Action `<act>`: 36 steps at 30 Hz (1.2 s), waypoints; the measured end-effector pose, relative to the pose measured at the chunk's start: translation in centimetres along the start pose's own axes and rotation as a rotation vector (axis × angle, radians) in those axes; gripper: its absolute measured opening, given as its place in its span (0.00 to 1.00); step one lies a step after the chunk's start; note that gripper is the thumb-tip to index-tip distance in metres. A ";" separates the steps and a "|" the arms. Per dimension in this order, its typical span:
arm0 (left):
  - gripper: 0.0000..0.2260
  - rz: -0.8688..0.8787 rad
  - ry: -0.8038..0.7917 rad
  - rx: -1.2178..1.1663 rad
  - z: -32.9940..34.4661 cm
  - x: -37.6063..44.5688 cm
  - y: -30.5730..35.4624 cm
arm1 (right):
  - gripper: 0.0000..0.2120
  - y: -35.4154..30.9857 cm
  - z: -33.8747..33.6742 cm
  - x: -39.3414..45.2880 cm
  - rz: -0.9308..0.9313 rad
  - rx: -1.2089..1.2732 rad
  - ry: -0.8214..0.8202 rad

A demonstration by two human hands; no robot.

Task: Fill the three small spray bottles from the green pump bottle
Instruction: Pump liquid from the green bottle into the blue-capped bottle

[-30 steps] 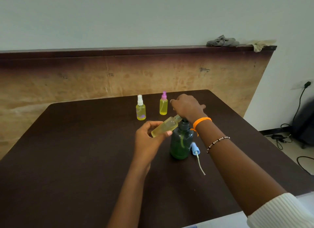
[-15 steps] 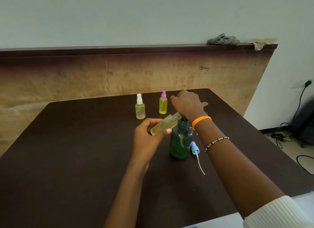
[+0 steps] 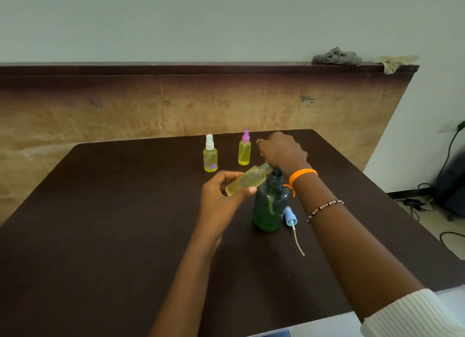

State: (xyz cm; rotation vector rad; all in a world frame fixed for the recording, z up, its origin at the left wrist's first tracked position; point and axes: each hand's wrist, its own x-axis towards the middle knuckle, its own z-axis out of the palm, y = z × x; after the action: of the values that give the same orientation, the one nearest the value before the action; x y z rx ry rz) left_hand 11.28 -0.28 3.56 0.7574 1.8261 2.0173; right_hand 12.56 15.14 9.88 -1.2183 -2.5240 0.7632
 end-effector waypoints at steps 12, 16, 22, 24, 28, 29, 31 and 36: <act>0.10 0.004 0.022 -0.008 0.3 -0.6 0.3 | 0.24 -0.9 -0.3 -0.7 -0.003 -0.046 -0.062; 0.10 -0.004 0.025 -0.001 0.2 -0.5 0.0 | 0.24 -0.2 0.2 -0.1 -0.018 0.024 -0.004; 0.09 -0.017 0.026 0.008 0.4 -0.6 -0.5 | 0.21 0.2 0.2 -0.4 0.004 0.038 0.028; 0.09 -0.012 0.023 0.007 0.3 -0.6 -0.3 | 0.21 0.2 0.2 -0.4 0.003 0.029 0.033; 0.10 0.013 0.022 0.000 0.3 -0.5 0.3 | 0.24 -0.6 0.0 0.0 0.007 0.049 -0.060; 0.10 0.012 0.023 0.003 0.2 -0.5 0.3 | 0.24 -0.7 0.1 0.1 0.010 0.069 -0.086; 0.10 0.000 0.024 0.003 0.2 -0.4 0.2 | 0.23 -0.6 0.3 0.2 0.009 0.112 -0.084; 0.10 -0.009 0.038 -0.004 0.3 -0.4 -0.3 | 0.21 0.2 0.6 -0.1 0.045 0.124 -0.005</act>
State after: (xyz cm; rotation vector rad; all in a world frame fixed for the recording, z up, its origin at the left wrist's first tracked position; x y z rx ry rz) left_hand 11.74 -0.23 3.25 0.7137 1.8421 2.0424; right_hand 12.52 14.95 9.30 -1.2372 -2.4203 0.9192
